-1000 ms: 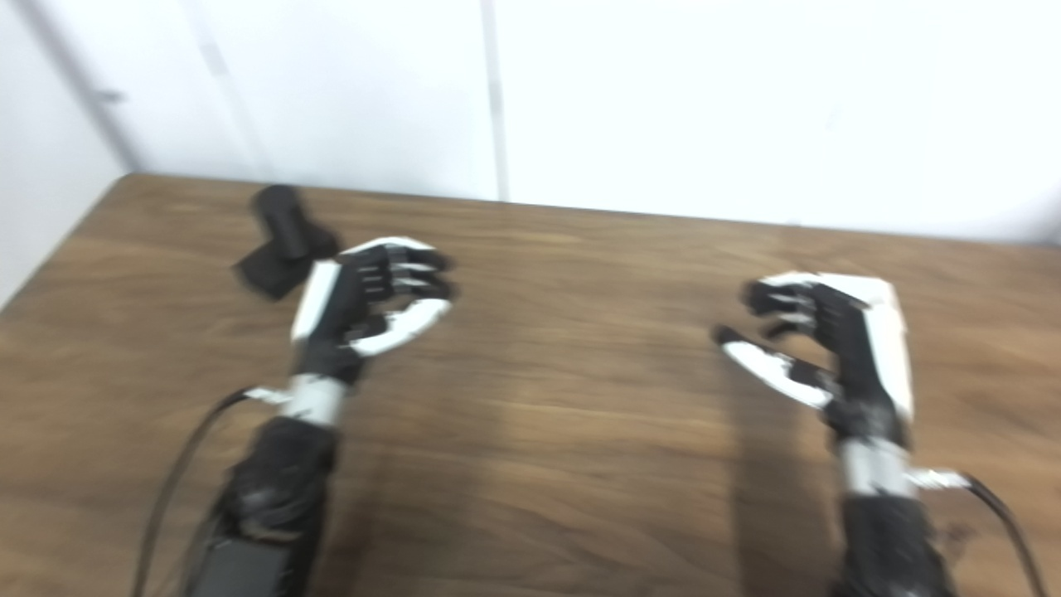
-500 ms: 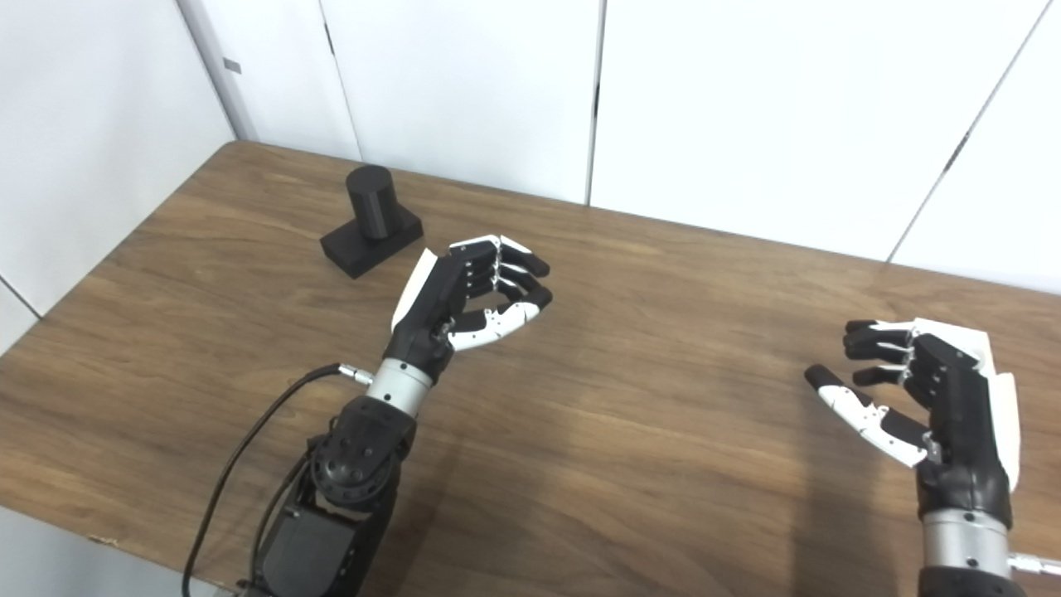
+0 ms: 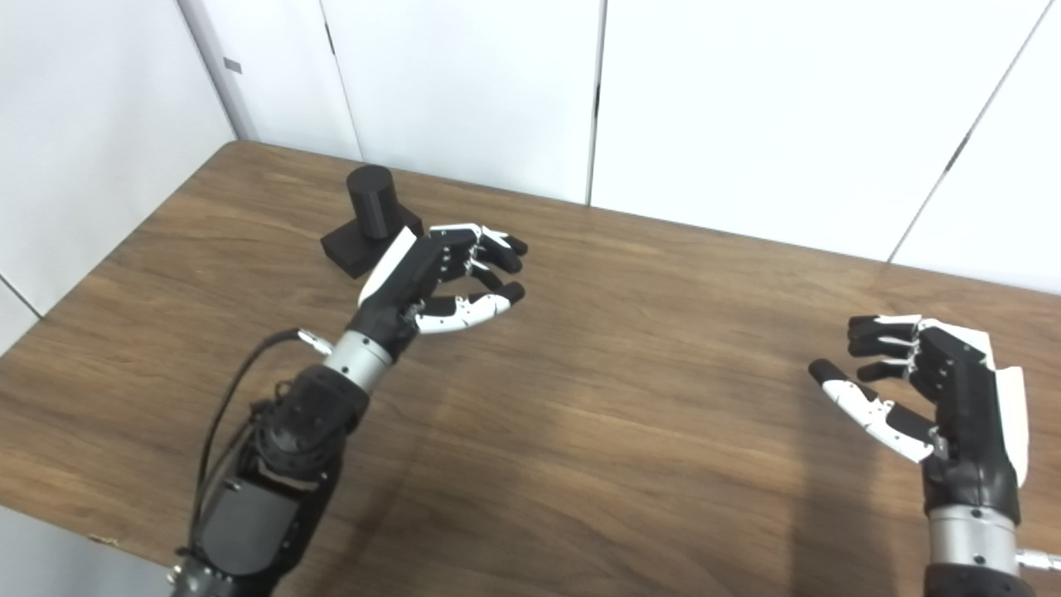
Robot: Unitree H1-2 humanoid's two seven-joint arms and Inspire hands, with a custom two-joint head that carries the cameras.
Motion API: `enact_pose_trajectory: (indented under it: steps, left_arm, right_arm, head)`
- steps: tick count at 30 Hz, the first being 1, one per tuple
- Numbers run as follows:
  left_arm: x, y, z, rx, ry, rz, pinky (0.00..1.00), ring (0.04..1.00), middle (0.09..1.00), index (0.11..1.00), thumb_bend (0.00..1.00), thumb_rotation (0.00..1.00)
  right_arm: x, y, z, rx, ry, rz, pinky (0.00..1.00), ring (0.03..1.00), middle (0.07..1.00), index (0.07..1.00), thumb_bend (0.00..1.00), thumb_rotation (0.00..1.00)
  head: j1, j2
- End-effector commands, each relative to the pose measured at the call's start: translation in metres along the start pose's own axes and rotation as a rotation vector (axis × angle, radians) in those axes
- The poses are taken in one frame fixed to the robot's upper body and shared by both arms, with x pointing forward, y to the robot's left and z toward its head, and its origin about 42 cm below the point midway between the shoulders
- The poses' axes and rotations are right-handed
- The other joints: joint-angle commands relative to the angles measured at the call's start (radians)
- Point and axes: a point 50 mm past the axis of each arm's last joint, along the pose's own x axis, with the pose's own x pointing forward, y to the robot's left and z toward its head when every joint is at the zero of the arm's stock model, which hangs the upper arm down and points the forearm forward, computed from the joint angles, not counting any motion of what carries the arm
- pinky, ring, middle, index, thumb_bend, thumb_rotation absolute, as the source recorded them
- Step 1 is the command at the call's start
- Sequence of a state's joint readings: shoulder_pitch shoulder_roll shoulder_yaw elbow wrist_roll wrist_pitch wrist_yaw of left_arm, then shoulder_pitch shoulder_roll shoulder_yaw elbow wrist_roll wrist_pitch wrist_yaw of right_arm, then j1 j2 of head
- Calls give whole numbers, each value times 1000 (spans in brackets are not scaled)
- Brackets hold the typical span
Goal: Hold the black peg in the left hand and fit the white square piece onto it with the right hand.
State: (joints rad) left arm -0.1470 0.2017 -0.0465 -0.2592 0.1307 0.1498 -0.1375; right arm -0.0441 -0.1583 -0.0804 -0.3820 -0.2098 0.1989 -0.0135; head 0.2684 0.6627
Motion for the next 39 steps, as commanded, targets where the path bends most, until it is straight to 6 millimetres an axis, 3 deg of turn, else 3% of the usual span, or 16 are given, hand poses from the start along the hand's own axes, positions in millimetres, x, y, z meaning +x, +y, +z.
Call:
enact_pose_trajectory:
  steps: [1, 10, 15, 17, 19, 27, 33, 39]
  left_arm:
    - [11, 12, 26, 47, -104, 7, 556, 654, 714, 498, 509, 66]
    - [13, 43, 36, 175, -83, 99, 554, 673, 735, 499, 509, 67]
    - [19, 62, 37, 363, -90, 173, 564, 687, 742, 499, 510, 70]
    - [21, 67, 38, 405, -74, 200, 601, 708, 752, 665, 639, 138]
    - [23, 71, 38, 433, -67, 221, 623, 721, 757, 714, 679, 153]
    - [31, 88, 38, 499, -38, 259, 644, 754, 770, 726, 669, 158]
    - [36, 102, 36, 538, -25, 265, 667, 821, 833, 717, 656, 157]
    - [42, 114, 37, 650, 39, 304, 751, 899, 921, 749, 703, 246]
  right_arm:
    - [9, -5, 17, 3, -85, -12, 463, 578, 628, 491, 493, 117]
    - [8, -5, 19, 3, -83, -2, 469, 587, 632, 491, 493, 116]
    - [9, -5, 20, -3, -96, 1, 455, 574, 626, 490, 493, 116]
    - [9, -4, 21, -2, -94, 2, 448, 568, 623, 490, 493, 116]
    - [8, -4, 23, -2, -85, 1, 451, 571, 627, 490, 493, 116]
    - [8, -4, 24, -7, -90, 4, 474, 591, 630, 490, 493, 115]
    - [9, -6, 22, 3, -90, 3, 466, 584, 635, 490, 493, 115]
    - [10, -9, 21, -6, -86, 1, 462, 575, 633, 491, 493, 116]
  head:
    - [-1, 3]
    - [-4, 1]
    - [-9, -1]
    - [-8, -3]
    - [-6, -2]
    - [-3, 0]
    - [-3, 1]
    - [-1, -2]
